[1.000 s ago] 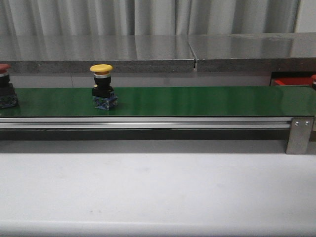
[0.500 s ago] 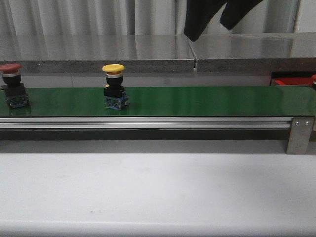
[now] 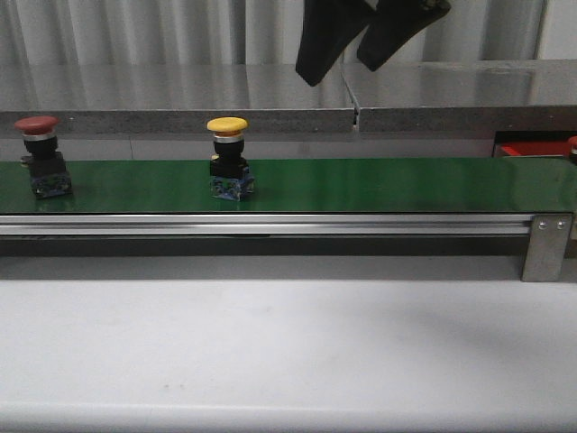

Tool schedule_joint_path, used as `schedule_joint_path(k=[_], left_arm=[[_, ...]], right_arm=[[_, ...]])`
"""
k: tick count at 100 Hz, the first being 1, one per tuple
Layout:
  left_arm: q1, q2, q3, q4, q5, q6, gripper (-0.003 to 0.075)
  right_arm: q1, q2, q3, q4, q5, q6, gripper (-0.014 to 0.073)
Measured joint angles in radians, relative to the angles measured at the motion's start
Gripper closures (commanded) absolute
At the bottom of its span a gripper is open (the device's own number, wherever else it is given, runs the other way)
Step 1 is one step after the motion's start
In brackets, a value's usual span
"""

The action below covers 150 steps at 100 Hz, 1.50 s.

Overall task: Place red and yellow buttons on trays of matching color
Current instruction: 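Lower the right gripper onto the yellow button on the belt and grasp it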

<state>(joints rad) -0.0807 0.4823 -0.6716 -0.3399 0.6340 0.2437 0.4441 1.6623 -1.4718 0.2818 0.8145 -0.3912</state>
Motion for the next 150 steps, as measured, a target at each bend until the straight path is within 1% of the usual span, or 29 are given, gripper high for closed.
schedule_joint_path(k=[25, 70, 134, 143, 150], left_arm=[[0.000, 0.000, 0.000, 0.000, 0.000, 0.000, 0.0741], [0.000, 0.000, 0.000, 0.000, 0.000, 0.000, 0.0741], [0.000, 0.000, 0.000, 0.000, 0.000, 0.000, 0.0741], [0.000, 0.000, 0.000, 0.000, 0.000, 0.000, 0.0741], [0.000, 0.000, 0.000, 0.000, 0.000, 0.000, 0.0741]], right_arm=[[0.000, 0.105, -0.044, 0.024, -0.002, 0.006, -0.0009], [0.000, 0.198, -0.143, 0.054, -0.026, 0.008, -0.0009], [0.000, 0.255, -0.145, 0.057, -0.071, 0.008, -0.0008], [0.000, 0.266, -0.145, 0.057, -0.078, 0.008, 0.0025], [0.000, 0.272, -0.145, 0.057, -0.079, 0.008, 0.0101]])
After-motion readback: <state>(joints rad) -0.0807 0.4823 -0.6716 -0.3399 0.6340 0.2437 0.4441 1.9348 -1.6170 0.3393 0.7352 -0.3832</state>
